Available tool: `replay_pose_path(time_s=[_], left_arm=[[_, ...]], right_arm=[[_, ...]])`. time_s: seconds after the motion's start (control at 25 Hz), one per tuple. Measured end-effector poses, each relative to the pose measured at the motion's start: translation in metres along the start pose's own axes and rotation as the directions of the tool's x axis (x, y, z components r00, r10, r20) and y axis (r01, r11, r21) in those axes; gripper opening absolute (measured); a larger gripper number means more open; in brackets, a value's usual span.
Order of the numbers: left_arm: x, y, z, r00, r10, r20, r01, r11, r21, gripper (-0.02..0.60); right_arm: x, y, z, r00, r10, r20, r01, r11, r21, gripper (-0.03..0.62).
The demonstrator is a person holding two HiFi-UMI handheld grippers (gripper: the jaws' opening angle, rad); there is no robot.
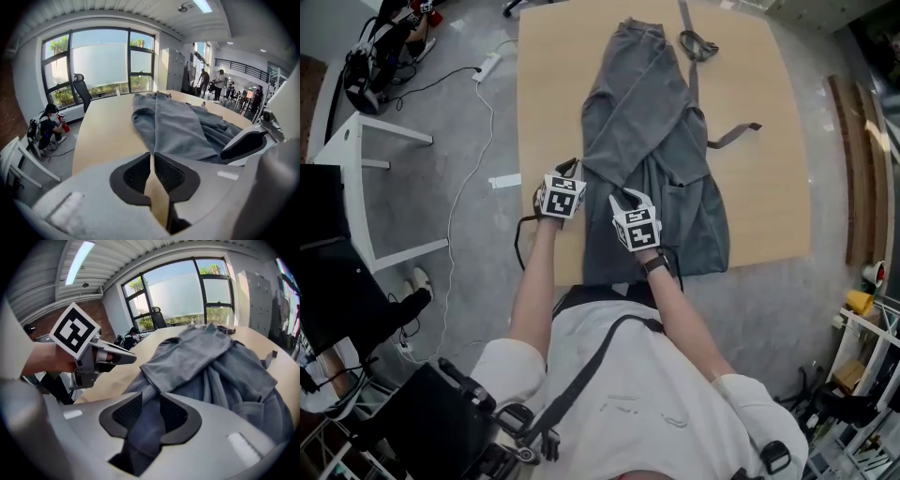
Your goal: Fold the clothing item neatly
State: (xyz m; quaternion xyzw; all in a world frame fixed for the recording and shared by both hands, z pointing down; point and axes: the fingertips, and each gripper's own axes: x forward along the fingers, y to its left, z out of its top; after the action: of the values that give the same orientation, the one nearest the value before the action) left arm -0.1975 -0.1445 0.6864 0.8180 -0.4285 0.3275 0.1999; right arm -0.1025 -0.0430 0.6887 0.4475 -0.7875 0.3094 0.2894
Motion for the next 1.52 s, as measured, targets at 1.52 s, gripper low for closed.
replay_pose_path(time_s=[1.52], left_arm=[[-0.207,-0.350,-0.059,0.992,0.000,0.128,0.019,0.989,-0.145,0.000]], right_arm=[[-0.296,-0.035,-0.147,0.957,0.149,0.249,-0.147,0.989,-0.025,0.078]])
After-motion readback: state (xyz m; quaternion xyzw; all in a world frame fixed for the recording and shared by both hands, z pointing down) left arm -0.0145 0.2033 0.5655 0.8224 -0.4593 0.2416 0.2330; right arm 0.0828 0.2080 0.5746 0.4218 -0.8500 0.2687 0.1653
